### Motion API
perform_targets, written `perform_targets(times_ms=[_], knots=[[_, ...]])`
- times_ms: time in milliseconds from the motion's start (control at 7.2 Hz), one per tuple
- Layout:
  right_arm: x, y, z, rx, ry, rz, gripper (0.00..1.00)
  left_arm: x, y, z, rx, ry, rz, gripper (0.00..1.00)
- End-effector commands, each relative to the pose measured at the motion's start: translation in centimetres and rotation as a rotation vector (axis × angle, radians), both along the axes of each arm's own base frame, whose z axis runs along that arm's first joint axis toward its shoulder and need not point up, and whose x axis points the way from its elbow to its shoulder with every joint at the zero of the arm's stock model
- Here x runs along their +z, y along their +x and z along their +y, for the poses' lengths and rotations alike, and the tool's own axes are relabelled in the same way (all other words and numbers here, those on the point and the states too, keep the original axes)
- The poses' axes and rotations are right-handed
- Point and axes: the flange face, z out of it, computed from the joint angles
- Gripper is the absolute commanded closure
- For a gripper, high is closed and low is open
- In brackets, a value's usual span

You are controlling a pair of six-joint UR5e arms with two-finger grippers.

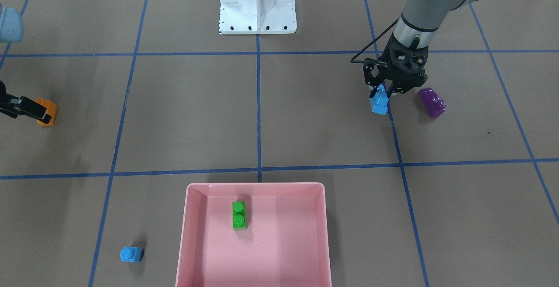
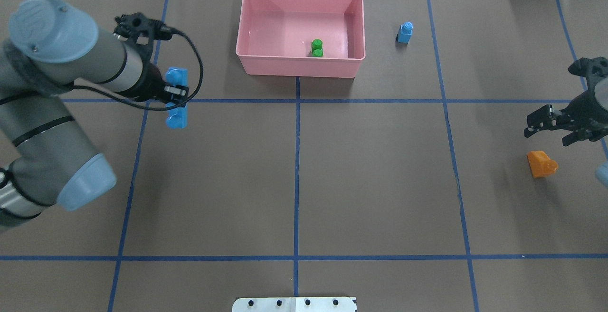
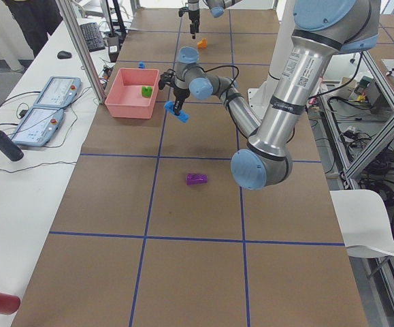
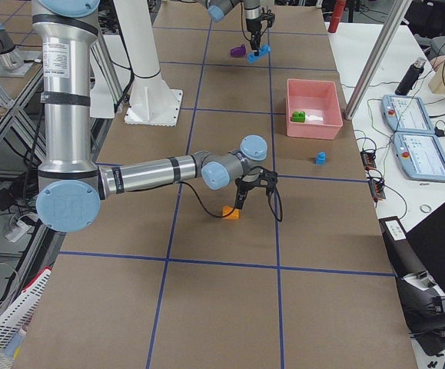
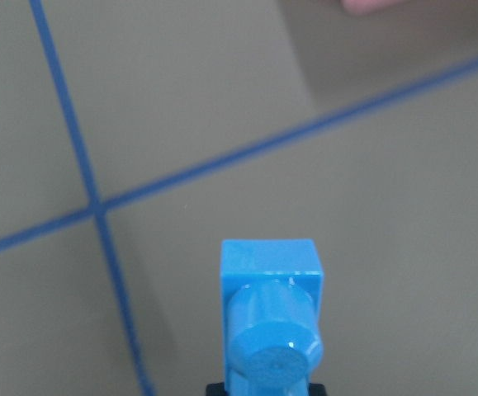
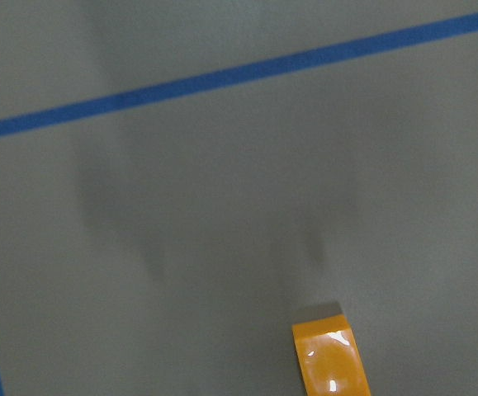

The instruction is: Put all blocks into box

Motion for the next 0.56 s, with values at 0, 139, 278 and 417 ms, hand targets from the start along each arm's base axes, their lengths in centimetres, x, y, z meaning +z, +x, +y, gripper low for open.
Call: perform_targets(times_ms=[0,139,278,417], knots=[[2.0,-2.6,2.3,-0.092,0.038,0.062,0.00,-11.3,1.3,-8.2,-0.181,-0.104,0.111,1.00],[2.2,-2.5,2.4,-0.115,0.055,0.063,0.00,-12.5,2.6,-9.8,-0.189,-0.121,0.107,1.00],[2.1,-2.5,2.6,-0.126,0.063,0.061,0.00,-12.4,2.8,-10.1,-0.196,-0.132,0.109,1.00],[3.0,-2.6,2.6,-0.152,0.074,0.070,0.00,-12.9,2.9,-10.1,-0.206,-0.142,0.119,1.00]])
